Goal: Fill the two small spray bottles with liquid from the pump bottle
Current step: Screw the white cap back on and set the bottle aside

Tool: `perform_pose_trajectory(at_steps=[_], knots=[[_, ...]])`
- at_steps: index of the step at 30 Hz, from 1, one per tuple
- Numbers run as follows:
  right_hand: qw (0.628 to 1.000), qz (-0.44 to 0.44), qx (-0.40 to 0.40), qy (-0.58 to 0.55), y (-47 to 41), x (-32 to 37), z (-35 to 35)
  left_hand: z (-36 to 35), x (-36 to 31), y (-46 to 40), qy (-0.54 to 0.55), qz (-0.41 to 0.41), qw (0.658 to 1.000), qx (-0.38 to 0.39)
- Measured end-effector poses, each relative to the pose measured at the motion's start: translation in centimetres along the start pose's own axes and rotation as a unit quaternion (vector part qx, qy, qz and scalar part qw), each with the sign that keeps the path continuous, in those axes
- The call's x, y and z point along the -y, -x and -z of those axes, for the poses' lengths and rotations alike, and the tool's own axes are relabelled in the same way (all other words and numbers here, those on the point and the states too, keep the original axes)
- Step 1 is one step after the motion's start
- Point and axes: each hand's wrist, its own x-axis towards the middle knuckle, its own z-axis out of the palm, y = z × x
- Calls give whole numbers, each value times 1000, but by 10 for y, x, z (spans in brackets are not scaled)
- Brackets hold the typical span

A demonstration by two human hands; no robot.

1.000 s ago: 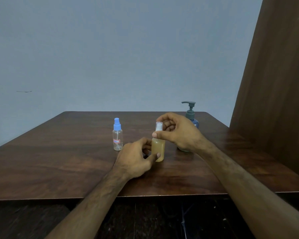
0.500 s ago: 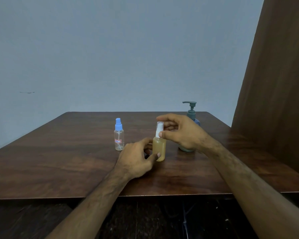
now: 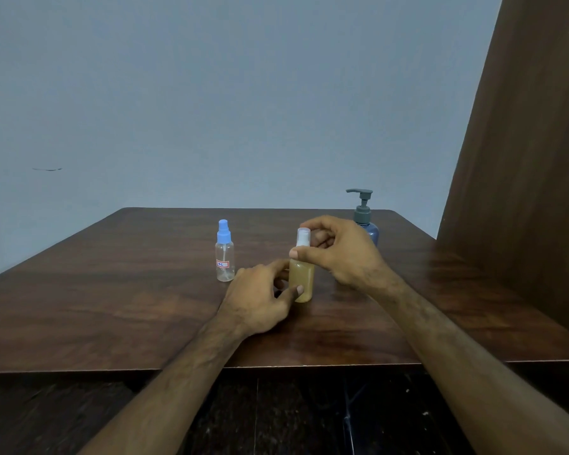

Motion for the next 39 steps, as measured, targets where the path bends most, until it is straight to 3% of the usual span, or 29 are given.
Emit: perform_pose_trajectory(at_steps=[3,8,13,18,28,33,39], knots=[[1000,-1,2,22,0,-1,-7,0,0,0,-3,0,1000,1],[995,-19,68,-71,2,-2,8,-1,0,-1,-4,-8,1000,-3],[999,-27,19,-36,0,0,2,-1,1,-2,-17,-11,1000,8],[992,-21,88,-85,-3,1,16,-2,3,-2,-23,-19,1000,7],[998,2,62,-15,-1,-3,4,-6,7,-6,-12,-25,999,24],[992,6,130,-3,-2,1,12,-9,11,-7,-31,-31,999,30],[998,2,48,46,0,-2,1,-8,11,-8,-46,-31,998,34]])
